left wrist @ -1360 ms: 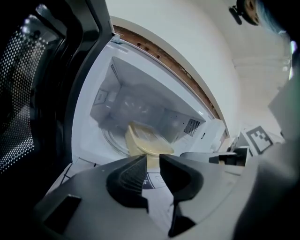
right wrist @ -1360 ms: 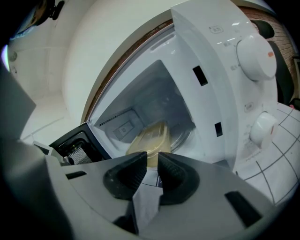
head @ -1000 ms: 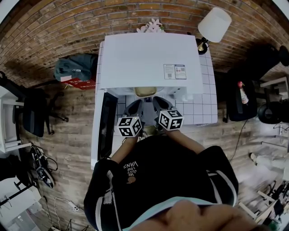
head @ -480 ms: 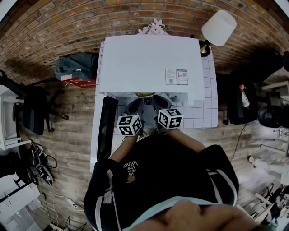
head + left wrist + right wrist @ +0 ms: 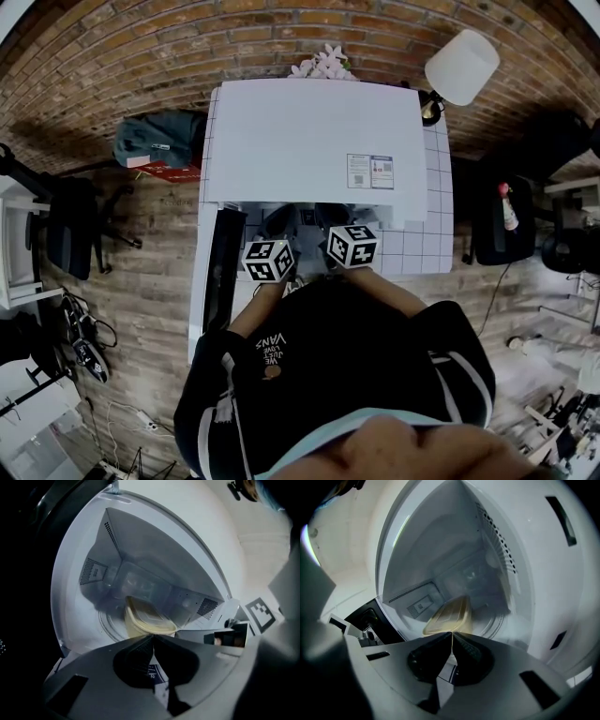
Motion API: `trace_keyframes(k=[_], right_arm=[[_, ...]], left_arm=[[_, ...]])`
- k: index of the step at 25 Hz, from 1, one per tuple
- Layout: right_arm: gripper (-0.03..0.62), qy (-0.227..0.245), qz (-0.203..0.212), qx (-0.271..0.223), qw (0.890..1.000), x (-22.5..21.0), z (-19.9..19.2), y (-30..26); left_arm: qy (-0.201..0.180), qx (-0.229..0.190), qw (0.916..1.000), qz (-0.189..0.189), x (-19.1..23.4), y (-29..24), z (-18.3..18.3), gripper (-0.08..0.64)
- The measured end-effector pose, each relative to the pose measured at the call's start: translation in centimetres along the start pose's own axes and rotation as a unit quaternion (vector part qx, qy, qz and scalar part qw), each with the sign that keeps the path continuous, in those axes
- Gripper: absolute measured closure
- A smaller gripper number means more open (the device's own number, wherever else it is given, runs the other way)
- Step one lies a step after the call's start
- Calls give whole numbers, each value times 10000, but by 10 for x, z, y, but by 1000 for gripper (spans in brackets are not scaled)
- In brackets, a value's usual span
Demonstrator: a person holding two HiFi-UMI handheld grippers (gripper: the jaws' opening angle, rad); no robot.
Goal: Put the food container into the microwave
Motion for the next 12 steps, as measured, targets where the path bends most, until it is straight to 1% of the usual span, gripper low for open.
trace_keyframes(k=[8,12], right_arm=[[581,-9,-16,-12,10000,0,2,-3],[581,-87,-12,-115,9999,1,3,1]], left_arm=[[11,-12,10000,-25,1,-2,1,546],[-42,5,10000,-59,0,1,2,547]])
Point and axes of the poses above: the fingertips, and each gripper's own axes: y backward along the fingers, x to its left, z out of its top, the point moved 6 cm from there along y, backward along the fingers, and after that the axes turned 15 degrees about -z, right-handed, at the moved point
